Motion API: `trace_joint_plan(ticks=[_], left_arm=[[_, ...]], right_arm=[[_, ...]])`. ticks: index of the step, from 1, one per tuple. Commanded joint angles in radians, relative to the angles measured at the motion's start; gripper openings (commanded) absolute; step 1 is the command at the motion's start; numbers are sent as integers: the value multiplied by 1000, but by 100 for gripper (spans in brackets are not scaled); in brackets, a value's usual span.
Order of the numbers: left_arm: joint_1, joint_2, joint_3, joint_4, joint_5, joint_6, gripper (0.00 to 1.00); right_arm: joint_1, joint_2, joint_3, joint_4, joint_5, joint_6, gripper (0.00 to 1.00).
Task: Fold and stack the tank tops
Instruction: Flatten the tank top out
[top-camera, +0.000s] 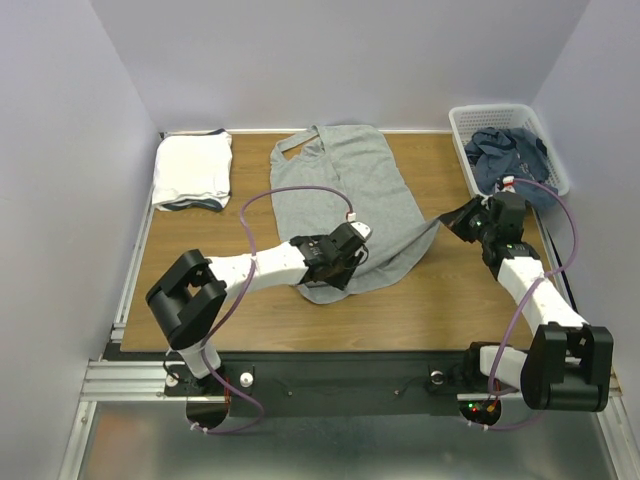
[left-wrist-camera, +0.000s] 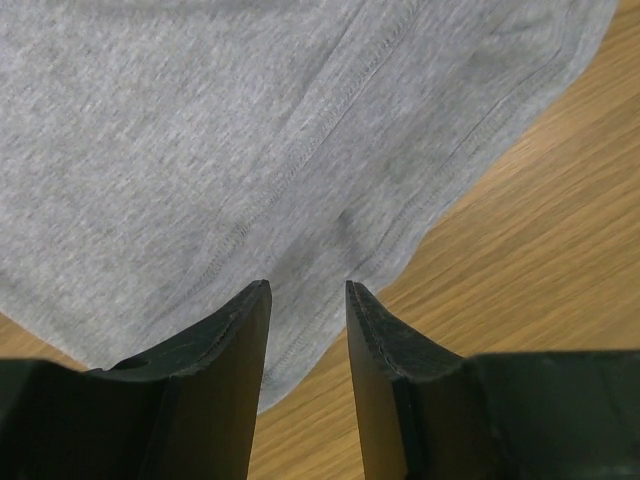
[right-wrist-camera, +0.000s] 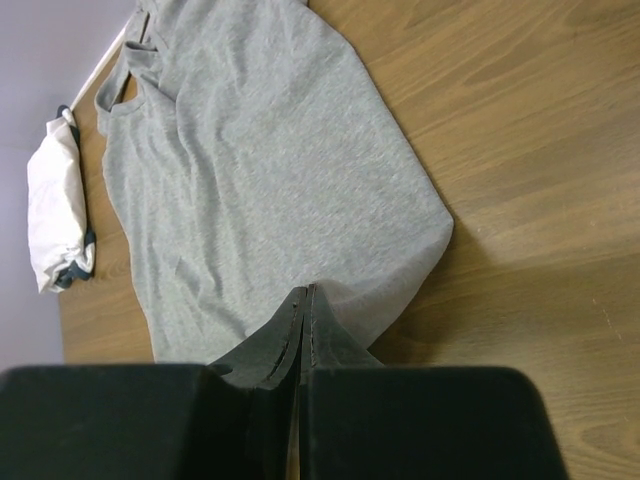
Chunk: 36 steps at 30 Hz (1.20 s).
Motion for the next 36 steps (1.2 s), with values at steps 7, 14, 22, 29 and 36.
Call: trace_joint_plan(ticks=[7, 14, 22, 29, 36], left_arm=[[-37, 72, 105, -87, -150, 125, 47], [-37, 104, 122, -85, -183, 161, 46], [-37, 122, 132, -75, -183, 193, 19], [-9, 121, 154, -67, -204, 190, 0], [100, 90, 191, -46, -106, 174, 0]], right_arm=[[-6, 7, 6, 40, -16, -20, 1], [-6, 7, 3, 41, -12, -22, 1], [-6, 7, -1, 43, -6, -22, 1], [-6, 11, 2, 44, 1, -19, 1], [-6, 71, 33, 60, 1, -26, 1]])
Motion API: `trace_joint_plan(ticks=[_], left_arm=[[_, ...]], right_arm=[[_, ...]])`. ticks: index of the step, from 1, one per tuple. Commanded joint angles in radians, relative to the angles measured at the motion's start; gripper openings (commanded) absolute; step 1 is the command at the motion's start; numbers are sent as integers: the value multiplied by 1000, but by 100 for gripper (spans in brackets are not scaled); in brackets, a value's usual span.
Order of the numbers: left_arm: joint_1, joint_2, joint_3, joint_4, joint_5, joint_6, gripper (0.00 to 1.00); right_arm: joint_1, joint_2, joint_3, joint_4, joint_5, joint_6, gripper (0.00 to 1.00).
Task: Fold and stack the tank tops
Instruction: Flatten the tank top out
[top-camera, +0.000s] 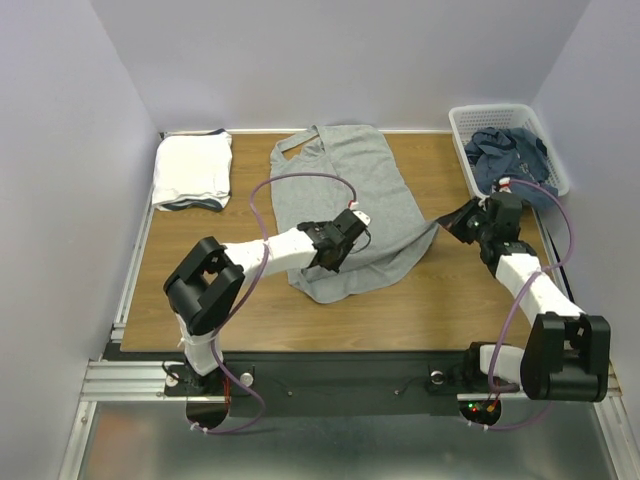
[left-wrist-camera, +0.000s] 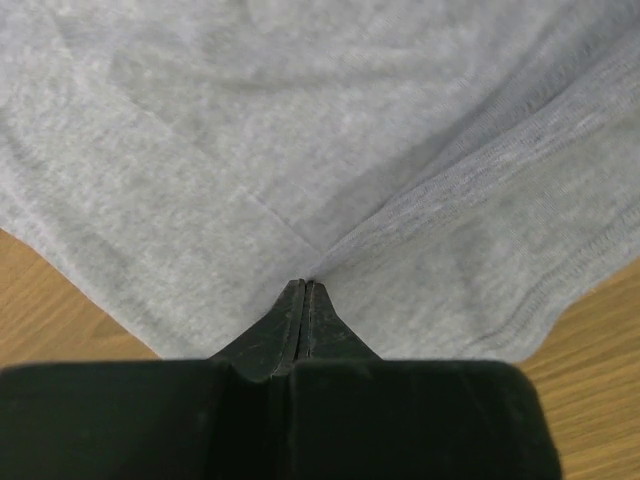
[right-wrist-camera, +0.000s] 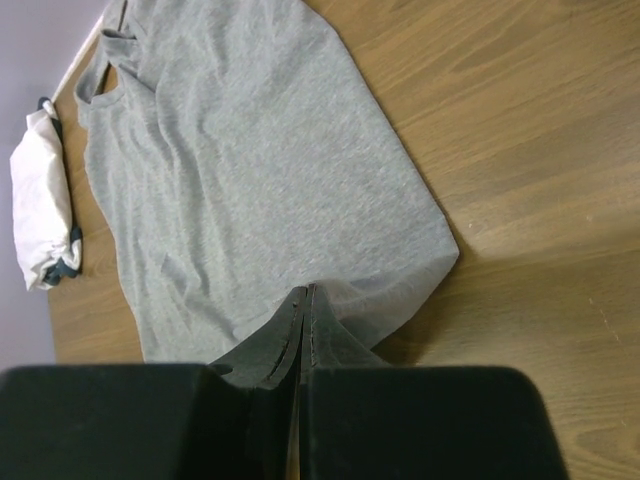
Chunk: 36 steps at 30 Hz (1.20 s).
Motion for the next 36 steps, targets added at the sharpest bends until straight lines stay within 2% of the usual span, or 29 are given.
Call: trace_joint_plan(ticks=[1, 5, 15, 20, 29, 36], left_arm=[[67, -45, 77, 24, 80, -8, 0], [146, -31, 109, 30, 142, -22, 0], [202, 59, 183, 33, 199, -47, 0], [217, 91, 210, 40, 128, -93, 0], [252, 32, 172, 82, 13, -166, 0], [294, 47, 184, 70, -14, -206, 0]], right_arm=[[-6, 49, 44, 56, 16, -23, 1], [-6, 103, 52, 71, 27, -22, 1], [22, 155, 85, 99, 48, -20, 1], [57, 179, 99, 103, 99, -20, 1], [96, 190, 121, 117, 136, -19, 1], [136, 232, 167, 136, 163, -17, 1]])
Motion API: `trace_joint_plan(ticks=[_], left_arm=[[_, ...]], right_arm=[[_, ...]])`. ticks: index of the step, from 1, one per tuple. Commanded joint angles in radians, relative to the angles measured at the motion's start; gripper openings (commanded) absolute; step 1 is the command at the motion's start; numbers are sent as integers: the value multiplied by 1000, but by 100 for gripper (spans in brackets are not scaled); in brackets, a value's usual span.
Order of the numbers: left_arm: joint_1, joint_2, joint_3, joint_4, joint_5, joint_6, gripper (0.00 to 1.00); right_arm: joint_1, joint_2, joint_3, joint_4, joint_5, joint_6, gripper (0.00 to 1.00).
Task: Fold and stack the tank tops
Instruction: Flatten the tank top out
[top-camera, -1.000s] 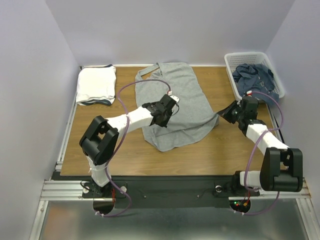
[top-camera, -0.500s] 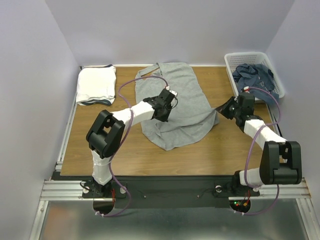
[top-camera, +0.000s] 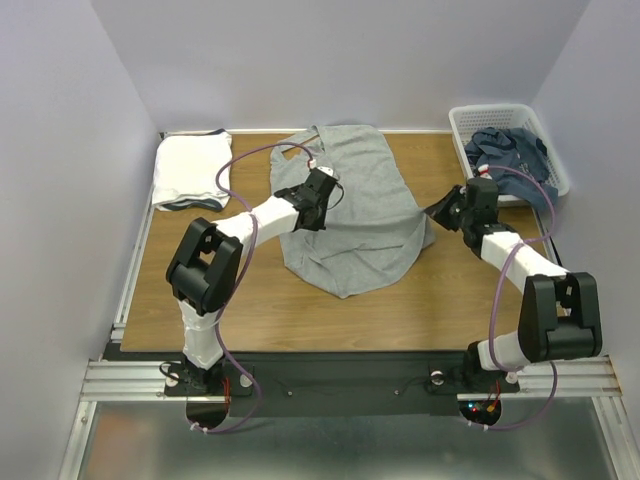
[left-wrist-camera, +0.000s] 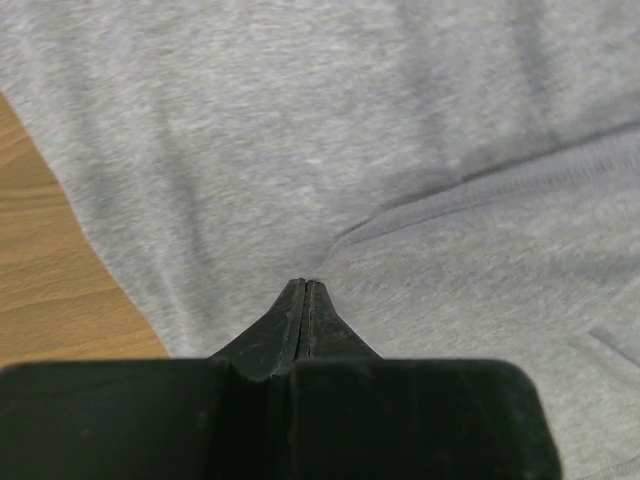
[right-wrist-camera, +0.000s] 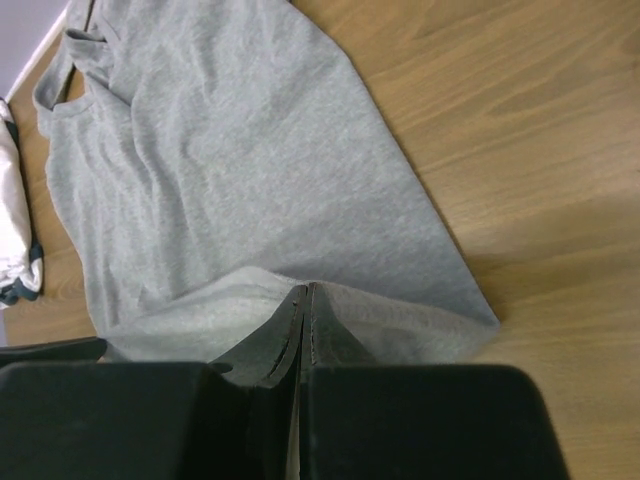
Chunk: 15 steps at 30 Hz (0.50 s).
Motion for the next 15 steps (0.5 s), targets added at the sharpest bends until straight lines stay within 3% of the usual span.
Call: trace_joint_plan(ticks=[1, 15], left_arm=[[25, -51, 25, 10, -58, -45, 0], [88, -14, 13, 22, -77, -83, 0]], right_arm=[[33, 18, 68, 68, 43, -10, 1], [91, 87, 129, 75, 94, -22, 1]])
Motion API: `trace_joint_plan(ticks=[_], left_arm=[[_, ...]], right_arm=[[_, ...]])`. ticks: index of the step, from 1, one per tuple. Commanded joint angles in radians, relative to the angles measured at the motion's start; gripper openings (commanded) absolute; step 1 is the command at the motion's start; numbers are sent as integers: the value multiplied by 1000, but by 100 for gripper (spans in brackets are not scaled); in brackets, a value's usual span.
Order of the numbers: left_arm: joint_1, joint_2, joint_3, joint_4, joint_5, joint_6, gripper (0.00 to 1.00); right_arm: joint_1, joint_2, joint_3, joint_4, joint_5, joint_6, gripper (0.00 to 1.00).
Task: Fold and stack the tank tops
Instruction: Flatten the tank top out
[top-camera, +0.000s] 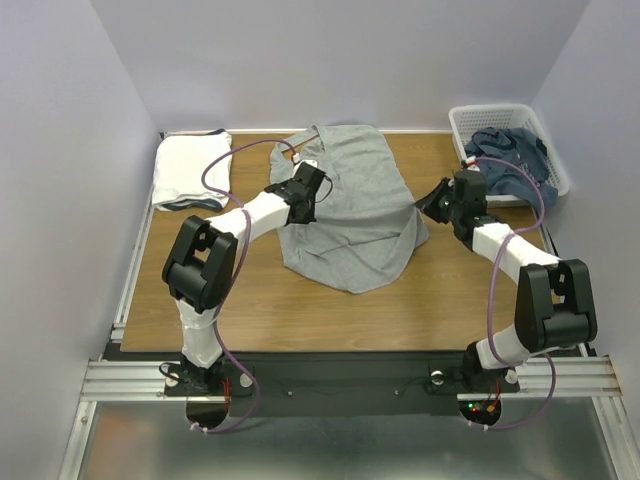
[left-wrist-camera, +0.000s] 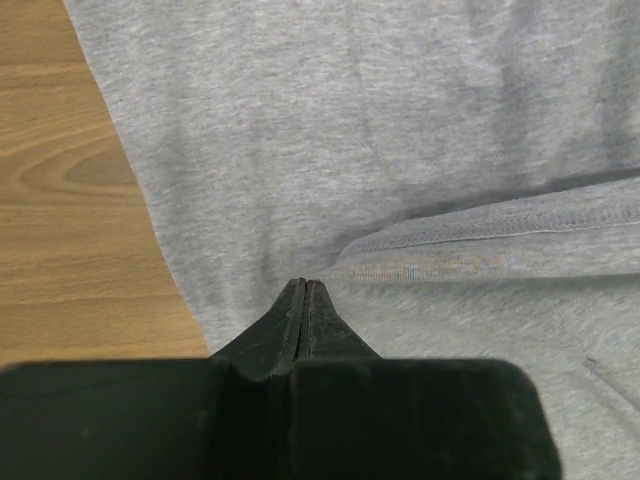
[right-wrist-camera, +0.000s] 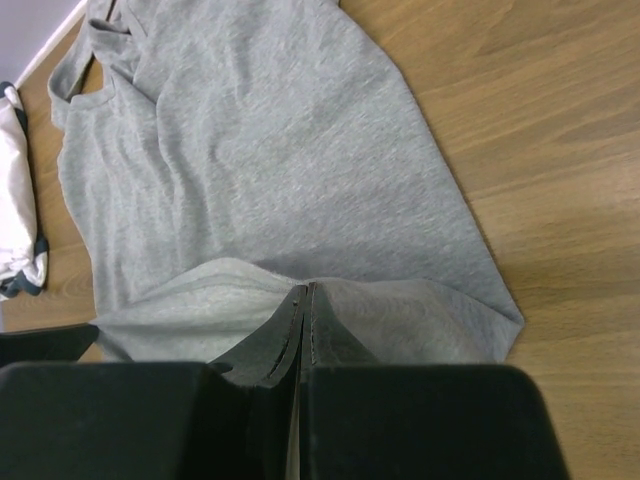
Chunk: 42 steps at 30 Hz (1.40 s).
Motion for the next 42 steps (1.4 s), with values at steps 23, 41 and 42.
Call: trace_joint_plan(ticks=[23, 41, 42], left_arm=[[77, 42, 73, -3, 8, -28, 8], [-26, -93, 55, -81, 98, 90, 34], [-38, -85, 70, -102, 106, 108, 34]], right_arm=[[56, 107, 112, 10, 114, -51, 36], [389, -139, -54, -1, 134, -45, 48], [420, -129, -71, 19, 129, -39, 48]])
